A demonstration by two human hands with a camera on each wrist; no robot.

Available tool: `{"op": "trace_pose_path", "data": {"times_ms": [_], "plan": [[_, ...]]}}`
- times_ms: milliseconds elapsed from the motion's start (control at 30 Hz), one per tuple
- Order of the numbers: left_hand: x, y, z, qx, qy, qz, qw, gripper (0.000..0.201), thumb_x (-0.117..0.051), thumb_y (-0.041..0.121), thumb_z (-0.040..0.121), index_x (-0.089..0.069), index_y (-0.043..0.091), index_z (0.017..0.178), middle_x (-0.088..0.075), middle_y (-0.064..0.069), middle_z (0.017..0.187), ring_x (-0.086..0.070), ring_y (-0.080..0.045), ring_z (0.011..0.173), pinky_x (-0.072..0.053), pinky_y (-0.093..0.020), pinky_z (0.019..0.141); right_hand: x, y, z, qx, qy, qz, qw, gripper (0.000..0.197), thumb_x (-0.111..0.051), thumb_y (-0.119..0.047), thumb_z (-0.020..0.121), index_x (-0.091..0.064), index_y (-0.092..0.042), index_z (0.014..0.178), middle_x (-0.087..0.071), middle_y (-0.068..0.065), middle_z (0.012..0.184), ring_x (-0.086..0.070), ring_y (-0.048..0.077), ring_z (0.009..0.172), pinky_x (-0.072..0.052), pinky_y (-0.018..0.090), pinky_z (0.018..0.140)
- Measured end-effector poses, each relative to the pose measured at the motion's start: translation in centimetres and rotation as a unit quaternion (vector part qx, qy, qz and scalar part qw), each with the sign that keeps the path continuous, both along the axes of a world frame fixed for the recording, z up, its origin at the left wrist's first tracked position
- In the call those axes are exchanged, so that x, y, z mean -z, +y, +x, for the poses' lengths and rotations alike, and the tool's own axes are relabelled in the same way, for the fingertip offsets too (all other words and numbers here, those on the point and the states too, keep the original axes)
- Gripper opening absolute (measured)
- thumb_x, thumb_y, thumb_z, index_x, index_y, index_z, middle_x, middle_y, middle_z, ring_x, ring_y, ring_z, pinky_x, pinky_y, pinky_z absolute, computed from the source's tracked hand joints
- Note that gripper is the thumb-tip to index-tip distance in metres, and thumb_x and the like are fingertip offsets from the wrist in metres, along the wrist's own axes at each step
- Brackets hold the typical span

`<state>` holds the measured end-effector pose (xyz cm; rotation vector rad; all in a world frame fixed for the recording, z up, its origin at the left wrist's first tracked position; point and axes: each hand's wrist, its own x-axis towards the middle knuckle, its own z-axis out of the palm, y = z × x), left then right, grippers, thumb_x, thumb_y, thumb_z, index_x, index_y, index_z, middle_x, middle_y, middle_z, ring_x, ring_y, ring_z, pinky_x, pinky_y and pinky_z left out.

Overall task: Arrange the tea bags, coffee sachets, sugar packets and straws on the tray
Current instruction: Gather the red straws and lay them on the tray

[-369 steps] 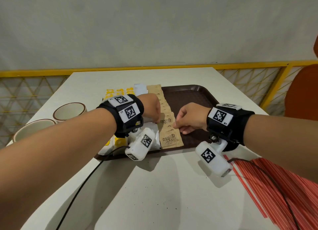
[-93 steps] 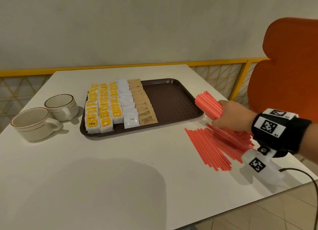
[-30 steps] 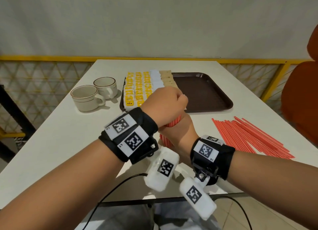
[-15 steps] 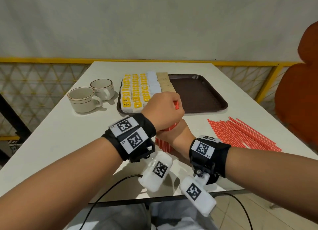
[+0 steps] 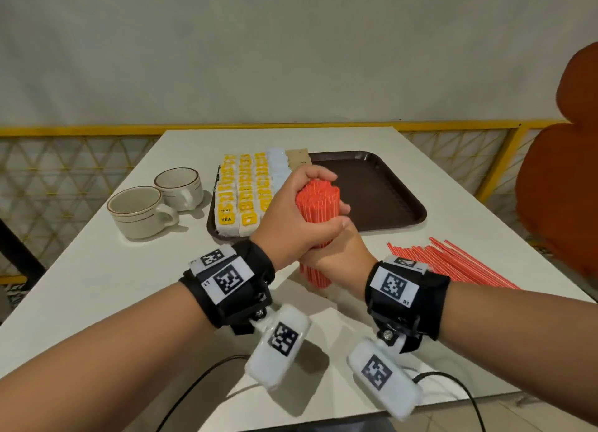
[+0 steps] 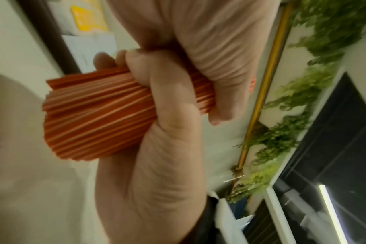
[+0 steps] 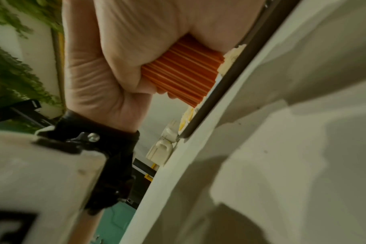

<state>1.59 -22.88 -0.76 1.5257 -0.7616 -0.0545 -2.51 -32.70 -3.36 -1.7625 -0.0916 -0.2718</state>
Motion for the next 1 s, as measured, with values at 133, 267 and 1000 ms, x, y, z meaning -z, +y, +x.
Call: {"op": "trace_pose_path", "data": {"times_ms": [133,267,1000], "plan": [[2.1,0.7,0.5,0.037,0.141,0.033,0.989,0.05,-0.071,-0.013,0.073,-0.053,0.012,0.112,-0.072,-0.003,0.085,-0.07,-0.018,0.098,-0.052,-0.033,0.086,2.4,0.1,-0.2,-0.005,0.101,-0.028,0.994,0.024,-0.061,0.002,0.055,-0.061,-0.003,0.079,-0.058,0.017,0.069,-0.062,0.029,0.065,-0.054,0.047,0.059],[1.6,1.1,0.9,0.029,0.13,0.018,0.991,0.045,-0.073,-0.013,0.069,-0.055,0.009,0.104,-0.072,-0.001,0.079,-0.07,-0.022,0.095,-0.053,-0.036,0.088,1.4,0.5,0.7,-0.004,0.061,-0.118,0.991,0.019,-0.057,0.008,0.066,-0.058,-0.007,0.077,-0.055,0.003,0.069,-0.058,0.017,0.069,-0.052,0.035,0.064],[-3.2,-6.2,6.6,0.012,0.173,-0.002,0.985,0.023,-0.072,0.027,0.082,-0.061,0.015,0.097,-0.068,-0.01,0.096,-0.067,-0.022,0.089,-0.055,-0.036,0.082,-3.6,-4.9,5.0,0.09,0.08,0.02,0.993,0.03,-0.067,0.004,0.073,-0.06,-0.003,0.102,-0.063,0.015,0.079,-0.064,0.021,0.065,-0.052,0.027,0.054]]}}
